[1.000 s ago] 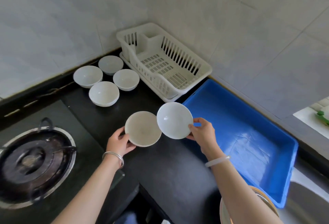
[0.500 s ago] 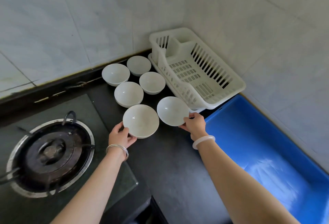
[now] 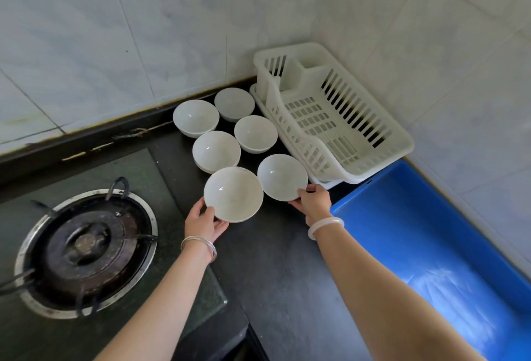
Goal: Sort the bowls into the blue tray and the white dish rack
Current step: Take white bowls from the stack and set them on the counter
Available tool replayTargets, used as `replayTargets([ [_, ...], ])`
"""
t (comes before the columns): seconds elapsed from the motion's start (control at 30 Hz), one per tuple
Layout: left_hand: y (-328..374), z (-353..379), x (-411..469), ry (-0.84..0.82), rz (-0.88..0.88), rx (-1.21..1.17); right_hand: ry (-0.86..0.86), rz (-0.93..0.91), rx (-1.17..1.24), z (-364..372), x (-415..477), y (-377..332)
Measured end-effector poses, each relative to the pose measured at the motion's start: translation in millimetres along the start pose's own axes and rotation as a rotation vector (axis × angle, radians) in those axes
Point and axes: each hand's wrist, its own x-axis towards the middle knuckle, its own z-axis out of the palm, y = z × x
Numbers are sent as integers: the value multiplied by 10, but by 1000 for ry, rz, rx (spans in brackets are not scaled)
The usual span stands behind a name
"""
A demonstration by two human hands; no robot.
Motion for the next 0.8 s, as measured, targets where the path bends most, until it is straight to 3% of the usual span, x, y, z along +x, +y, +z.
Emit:
replayTargets([
  [0.53,-109,8,35,91,-7,-54,-41,27,71,143,78,-29],
  [0.8,-204,10,-15,113,22,-48,-183,73,33,79,20,-4],
])
